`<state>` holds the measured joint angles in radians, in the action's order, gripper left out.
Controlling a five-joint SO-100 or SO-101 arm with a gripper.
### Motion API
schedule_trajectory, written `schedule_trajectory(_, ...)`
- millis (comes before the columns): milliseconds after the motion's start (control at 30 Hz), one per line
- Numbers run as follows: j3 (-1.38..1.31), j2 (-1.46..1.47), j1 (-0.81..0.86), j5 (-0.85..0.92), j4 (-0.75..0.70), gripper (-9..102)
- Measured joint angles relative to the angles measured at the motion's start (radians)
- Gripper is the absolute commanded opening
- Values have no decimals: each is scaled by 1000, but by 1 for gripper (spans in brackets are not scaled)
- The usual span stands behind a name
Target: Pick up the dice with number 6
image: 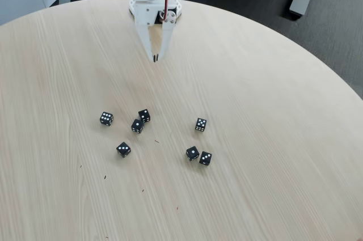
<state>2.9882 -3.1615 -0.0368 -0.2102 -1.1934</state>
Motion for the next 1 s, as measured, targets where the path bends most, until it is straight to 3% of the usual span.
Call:
schedule_trajectory(267, -112, 218, -6, -130, 3, 5)
schedule_trajectory(767, -824, 1014, 8, -560, 3, 19)
schedule_trajectory(1000, -1017, 1266, 2, -753, 3, 29)
